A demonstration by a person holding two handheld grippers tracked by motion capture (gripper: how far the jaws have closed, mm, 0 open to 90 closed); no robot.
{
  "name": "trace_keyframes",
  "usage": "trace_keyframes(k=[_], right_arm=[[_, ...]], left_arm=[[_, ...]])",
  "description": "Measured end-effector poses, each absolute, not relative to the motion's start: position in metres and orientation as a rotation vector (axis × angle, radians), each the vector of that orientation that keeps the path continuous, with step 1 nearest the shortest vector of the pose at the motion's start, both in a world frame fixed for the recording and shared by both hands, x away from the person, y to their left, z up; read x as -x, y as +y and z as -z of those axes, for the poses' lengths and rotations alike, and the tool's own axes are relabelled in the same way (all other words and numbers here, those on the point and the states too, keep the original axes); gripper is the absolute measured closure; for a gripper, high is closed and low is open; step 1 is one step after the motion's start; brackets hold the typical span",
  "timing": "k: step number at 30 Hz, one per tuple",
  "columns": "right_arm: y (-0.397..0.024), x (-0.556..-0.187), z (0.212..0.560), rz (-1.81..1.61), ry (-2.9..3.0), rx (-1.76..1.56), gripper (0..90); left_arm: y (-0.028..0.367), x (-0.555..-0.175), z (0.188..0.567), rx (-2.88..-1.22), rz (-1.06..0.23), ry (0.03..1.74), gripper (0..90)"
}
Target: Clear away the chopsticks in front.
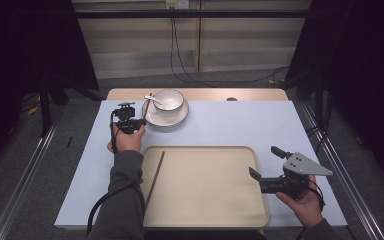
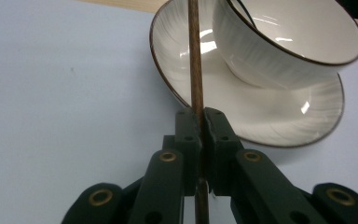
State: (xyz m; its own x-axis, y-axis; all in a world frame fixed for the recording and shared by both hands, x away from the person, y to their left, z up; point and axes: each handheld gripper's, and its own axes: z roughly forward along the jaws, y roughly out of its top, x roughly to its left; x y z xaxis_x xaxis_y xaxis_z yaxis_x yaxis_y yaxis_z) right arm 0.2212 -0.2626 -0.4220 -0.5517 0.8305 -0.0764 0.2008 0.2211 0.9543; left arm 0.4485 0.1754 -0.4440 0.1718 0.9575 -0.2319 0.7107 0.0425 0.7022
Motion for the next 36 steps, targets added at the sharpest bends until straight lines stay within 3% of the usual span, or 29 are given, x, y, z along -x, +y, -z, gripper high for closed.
trace_keyframes(k=[11,36], right_arm=[[-0.263,-0.221,0.422,-1.345,1.899,-0.957,3.2],[-0.262,-0.222,0.423,-1.335,1.897,-0.959,3.3]], left_arm=[[0.187,-0.404,0.437,-1.687,-0.361,1.571,85.2],[0.191,-0.309,0.438,-1.597,-0.354,1.49,85.1]])
